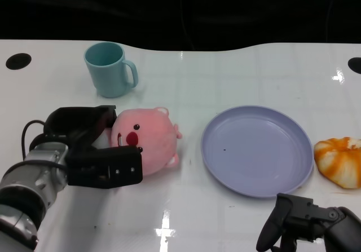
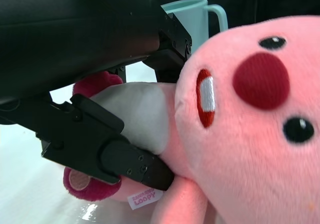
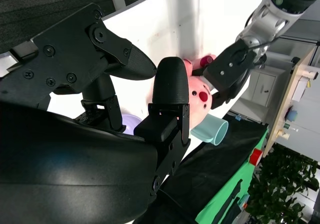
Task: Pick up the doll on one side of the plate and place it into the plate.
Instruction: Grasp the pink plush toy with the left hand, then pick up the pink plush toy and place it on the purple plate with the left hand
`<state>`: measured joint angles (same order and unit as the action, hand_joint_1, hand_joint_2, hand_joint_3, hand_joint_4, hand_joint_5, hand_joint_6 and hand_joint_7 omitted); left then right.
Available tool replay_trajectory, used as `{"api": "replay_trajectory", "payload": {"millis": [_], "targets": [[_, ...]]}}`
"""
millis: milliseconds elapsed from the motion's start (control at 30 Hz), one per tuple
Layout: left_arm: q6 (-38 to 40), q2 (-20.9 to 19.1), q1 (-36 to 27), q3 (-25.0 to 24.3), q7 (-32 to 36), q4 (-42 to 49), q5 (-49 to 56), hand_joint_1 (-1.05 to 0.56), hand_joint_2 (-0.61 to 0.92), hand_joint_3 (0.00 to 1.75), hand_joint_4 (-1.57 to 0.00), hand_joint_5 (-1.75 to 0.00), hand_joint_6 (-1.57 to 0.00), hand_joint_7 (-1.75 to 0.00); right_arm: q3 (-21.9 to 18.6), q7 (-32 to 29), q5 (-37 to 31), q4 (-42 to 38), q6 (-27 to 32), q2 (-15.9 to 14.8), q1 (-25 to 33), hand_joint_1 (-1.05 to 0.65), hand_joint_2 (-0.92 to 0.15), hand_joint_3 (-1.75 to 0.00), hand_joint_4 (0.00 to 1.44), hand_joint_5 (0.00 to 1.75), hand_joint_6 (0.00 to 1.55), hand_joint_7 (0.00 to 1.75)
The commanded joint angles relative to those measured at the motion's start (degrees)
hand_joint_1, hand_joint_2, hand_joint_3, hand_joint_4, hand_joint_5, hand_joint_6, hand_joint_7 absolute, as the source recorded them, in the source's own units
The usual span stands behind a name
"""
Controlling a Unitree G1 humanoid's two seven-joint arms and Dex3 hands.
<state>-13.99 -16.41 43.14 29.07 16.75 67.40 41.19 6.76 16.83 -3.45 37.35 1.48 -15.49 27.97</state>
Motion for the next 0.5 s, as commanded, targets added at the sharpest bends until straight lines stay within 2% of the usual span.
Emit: {"api": "replay_trajectory", "payload": {"millis": [33,167,233,367,500], "targets": [[-1.33,-0.91,-1.54,-1.29,2.71,0.41,-1.61,-0.18,0.63,0.86,-0.91,-1.75,-0.68,-1.75,-0.35,-0.25,0.43,-1.06,-0.45,0.01,-0.65,-0.08,-0.48,-1.18,0.68,1.68,0.61,1.37],[-1.21,-1.43,-2.45,-4.16,0.98,-2.03,-4.96,-0.20,0.59,0.89,-0.90,-1.75,-0.64,-1.75,-0.68,-0.14,0.78,-1.45,-0.71,-0.13,-0.88,-0.07,-0.48,-1.18,0.68,1.68,0.61,1.37],[-1.41,-1.73,-3.21,-4.98,0.11,-3.63,-6.00,-0.21,0.59,0.91,-0.92,-1.75,-0.68,-1.75,-0.88,-0.15,0.79,-1.82,-1.45,-0.30,-0.94,-0.07,-0.49,-1.17,0.69,1.68,0.63,1.36],[-0.97,-1.83,-6.05,-7.87,-2.85,-9.19,-9.68,-0.19,0.51,1.08,-0.94,-1.75,-0.74,-1.75,-1.34,0.07,1.27,-2.01,-1.78,-0.53,-0.62,-0.08,-0.50,-1.15,0.70,1.67,0.63,1.35],[1.50,-2.19,-9.75,-10.63,-6.72,-19.23,-12.55,-0.18,0.45,1.21,-0.94,-1.75,-0.74,-1.75,-1.59,0.34,1.40,-1.93,-2.06,-0.76,-0.34,-0.08,-0.51,-1.14,0.68,1.67,0.63,1.34]]}}
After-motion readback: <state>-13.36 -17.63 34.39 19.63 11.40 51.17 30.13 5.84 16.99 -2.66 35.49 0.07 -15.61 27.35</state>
